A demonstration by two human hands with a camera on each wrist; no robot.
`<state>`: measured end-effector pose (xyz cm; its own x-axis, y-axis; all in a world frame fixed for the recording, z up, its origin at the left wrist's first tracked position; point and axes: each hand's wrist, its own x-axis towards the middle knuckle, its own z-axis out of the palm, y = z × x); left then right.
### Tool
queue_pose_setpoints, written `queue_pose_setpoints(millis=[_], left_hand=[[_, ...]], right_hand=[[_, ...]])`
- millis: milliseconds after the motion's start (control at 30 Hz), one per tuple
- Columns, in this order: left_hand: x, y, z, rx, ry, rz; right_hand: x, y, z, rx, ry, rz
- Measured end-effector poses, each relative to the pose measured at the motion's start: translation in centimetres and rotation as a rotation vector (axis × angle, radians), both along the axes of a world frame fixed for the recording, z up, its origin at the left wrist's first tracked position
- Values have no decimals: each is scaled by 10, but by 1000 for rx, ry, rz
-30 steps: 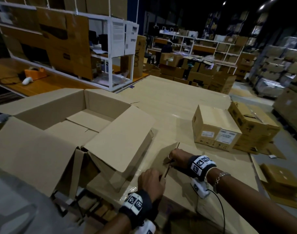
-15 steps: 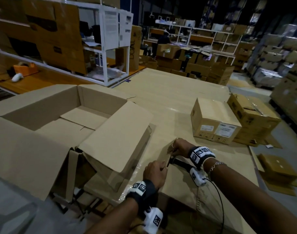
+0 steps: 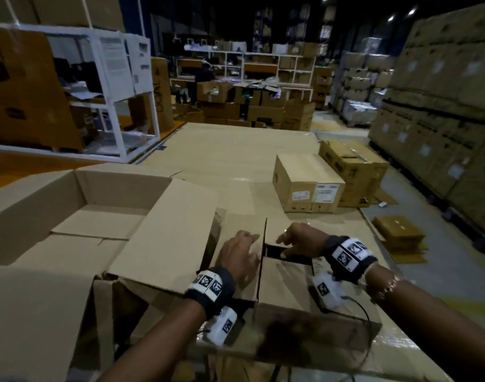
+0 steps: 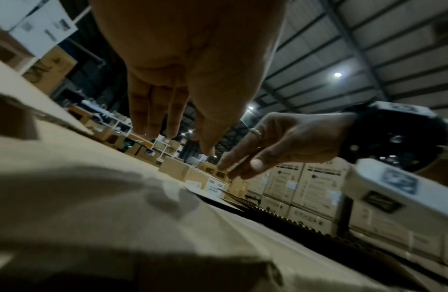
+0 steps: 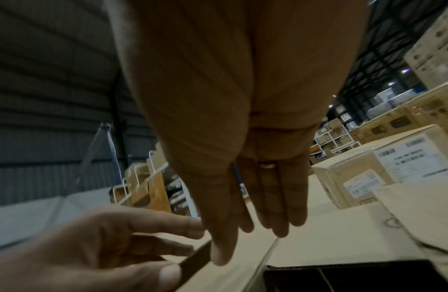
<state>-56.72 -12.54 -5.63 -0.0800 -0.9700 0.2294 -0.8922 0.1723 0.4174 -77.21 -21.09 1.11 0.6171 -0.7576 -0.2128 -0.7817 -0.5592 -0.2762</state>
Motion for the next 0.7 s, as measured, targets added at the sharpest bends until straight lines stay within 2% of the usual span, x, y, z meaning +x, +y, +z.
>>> queue_pose_setpoints(millis=[133, 233, 333, 533, 700], left_hand=[[-9, -12, 10, -43, -223, -290], [-26, -20, 10, -40, -337, -468], [-36, -29, 5, 16, -376, -620], [-48, -45, -7, 114, -381, -777], [-63, -65, 9, 126, -319, -861]], right_hand=[[-27, 71, 1, -46, -143, -181], [-32, 119, -26, 15, -298, -363], [-19, 157, -51, 43, -345, -482], [0, 180, -99, -54, -260, -602], [-2, 178, -76, -140, -192, -678]])
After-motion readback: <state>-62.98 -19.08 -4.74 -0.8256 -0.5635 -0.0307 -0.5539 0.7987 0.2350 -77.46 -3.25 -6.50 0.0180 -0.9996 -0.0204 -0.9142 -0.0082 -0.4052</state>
